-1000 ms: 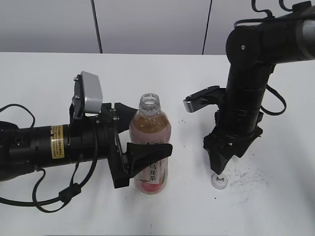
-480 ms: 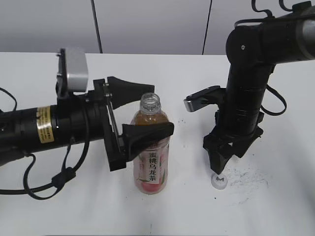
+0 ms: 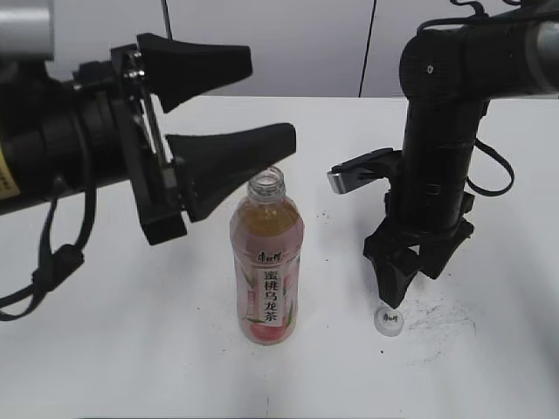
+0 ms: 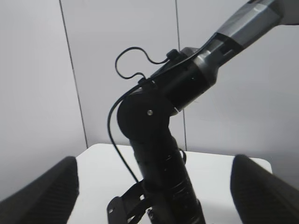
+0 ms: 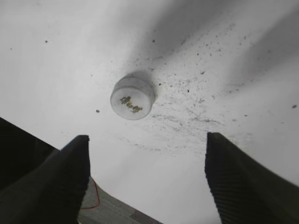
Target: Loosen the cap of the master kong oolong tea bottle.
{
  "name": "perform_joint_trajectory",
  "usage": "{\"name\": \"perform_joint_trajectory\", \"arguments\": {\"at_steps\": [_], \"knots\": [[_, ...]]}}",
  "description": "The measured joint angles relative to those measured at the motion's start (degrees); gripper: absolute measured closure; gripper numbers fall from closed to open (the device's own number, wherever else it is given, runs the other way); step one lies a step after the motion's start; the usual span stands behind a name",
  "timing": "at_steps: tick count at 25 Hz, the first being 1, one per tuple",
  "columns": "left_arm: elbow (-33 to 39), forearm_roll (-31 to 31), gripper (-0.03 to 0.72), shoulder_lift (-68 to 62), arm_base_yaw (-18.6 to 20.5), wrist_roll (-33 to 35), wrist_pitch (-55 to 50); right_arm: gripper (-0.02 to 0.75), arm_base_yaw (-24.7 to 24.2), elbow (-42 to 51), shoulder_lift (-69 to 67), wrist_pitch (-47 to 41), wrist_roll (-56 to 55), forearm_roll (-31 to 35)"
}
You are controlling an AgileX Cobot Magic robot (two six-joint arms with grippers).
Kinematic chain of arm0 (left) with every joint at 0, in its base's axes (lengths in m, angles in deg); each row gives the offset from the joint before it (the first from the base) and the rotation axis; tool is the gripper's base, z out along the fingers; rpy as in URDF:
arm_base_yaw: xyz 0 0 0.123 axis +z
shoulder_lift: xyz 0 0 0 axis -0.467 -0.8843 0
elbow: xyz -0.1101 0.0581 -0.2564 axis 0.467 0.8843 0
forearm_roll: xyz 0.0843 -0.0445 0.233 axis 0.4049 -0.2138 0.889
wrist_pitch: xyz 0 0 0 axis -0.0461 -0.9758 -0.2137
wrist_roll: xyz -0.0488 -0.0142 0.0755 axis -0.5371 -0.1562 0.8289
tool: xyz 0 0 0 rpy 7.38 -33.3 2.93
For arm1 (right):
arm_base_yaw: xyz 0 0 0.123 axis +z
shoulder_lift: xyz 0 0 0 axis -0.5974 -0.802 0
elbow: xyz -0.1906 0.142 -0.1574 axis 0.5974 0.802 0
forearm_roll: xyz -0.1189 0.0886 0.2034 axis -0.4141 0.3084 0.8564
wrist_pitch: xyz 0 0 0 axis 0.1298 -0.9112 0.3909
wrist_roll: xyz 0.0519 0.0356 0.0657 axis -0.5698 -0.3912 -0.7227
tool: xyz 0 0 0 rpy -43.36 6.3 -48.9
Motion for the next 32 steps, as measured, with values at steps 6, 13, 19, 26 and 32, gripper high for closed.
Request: {"name": "perform_joint_trajectory", "arguments": {"at_steps": [6, 13, 19, 26, 32], "knots": [[0.0, 0.0, 0.101, 14.4, 0.0, -14.7, -21.3, 0.165, 0.0, -0.1, 6.1, -2.6, -3.4, -3.9], [0.0, 0.2, 0.101, 32.6, 0.0, -31.3, -48.7, 0.167, 0.0, 1.4, 22.3, -3.5, -10.5, -11.5], [0.1, -7.5, 0.102, 49.9, 0.0, -33.6, -71.5, 0.167, 0.0, 8.0, 39.3, -3.5, -15.3, -13.4], [0.1, -30.7, 0.160, 62.3, 0.0, -9.5, -93.0, 0.167, 0.0, 19.1, 60.3, -3.6, -16.9, -13.4], [-0.2, -48.9, 0.207, 63.6, 0.0, 18.4, -113.4, 0.174, 0.0, 26.8, 78.5, -3.6, -17.8, -13.1]]}}
